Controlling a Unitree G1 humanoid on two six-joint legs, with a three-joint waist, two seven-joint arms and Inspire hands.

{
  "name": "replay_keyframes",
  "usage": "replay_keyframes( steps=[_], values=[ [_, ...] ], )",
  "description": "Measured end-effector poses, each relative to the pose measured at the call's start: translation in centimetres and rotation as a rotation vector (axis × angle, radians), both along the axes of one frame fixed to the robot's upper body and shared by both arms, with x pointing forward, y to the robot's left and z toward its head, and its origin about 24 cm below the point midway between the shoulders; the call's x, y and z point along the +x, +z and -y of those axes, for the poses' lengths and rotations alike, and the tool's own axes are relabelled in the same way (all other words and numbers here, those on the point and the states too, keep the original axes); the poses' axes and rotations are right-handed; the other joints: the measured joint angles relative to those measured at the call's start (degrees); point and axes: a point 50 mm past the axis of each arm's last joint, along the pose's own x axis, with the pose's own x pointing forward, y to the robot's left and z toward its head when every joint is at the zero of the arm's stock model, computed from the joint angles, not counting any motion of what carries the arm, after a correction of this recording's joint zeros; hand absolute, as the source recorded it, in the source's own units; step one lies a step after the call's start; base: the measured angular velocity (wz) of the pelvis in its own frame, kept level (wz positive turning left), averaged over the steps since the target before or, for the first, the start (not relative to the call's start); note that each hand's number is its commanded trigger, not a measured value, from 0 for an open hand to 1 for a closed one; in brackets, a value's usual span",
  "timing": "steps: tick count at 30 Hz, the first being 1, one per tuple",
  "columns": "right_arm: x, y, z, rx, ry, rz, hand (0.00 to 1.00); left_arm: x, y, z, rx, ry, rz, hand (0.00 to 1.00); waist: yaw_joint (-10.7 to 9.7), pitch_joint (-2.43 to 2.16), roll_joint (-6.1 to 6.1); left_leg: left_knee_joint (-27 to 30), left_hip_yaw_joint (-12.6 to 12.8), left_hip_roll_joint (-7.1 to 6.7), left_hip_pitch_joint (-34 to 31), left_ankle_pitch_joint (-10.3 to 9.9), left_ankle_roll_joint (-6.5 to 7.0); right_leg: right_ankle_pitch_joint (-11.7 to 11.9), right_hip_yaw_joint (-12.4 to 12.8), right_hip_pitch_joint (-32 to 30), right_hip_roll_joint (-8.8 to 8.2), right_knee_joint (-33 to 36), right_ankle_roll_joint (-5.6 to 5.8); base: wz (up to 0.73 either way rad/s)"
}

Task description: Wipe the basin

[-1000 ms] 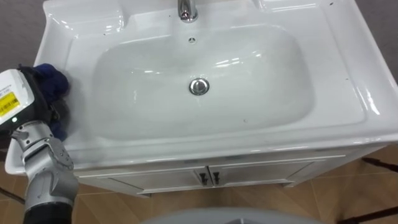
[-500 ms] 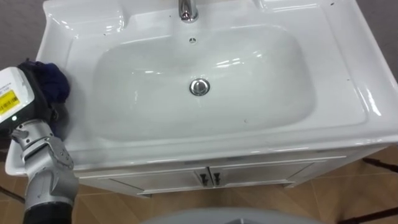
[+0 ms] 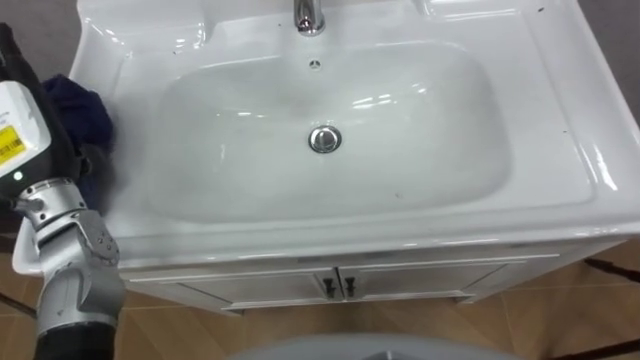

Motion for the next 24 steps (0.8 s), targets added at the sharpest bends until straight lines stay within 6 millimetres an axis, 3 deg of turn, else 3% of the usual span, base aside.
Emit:
replay_keyframes(
  steps=[8,24],
  values=[
    [0.1,0.0,-0.1,0.010,-0.004,0.016,0.00,0.0,0.4,0.1,-0.107,-0.008,0.102,0.00,-0.97,0.16,-0.23,-0.03,0.07,-0.01,0.89,0.00,0.00,-0.03,0.13,0.77,-0.02,-0.08,0.04,0.00],
    [0.0,-0.1,-0.5,0.020,-0.005,0.017,0.00,0.1,1.6,0.0,-0.309,0.016,0.299,0.00,-0.94,0.09,-0.70,-0.12,1.18,-0.06,1.44,0.00,0.00,-0.06,2.00,0.71,0.07,0.01,0.10,-0.04]
  ],
)
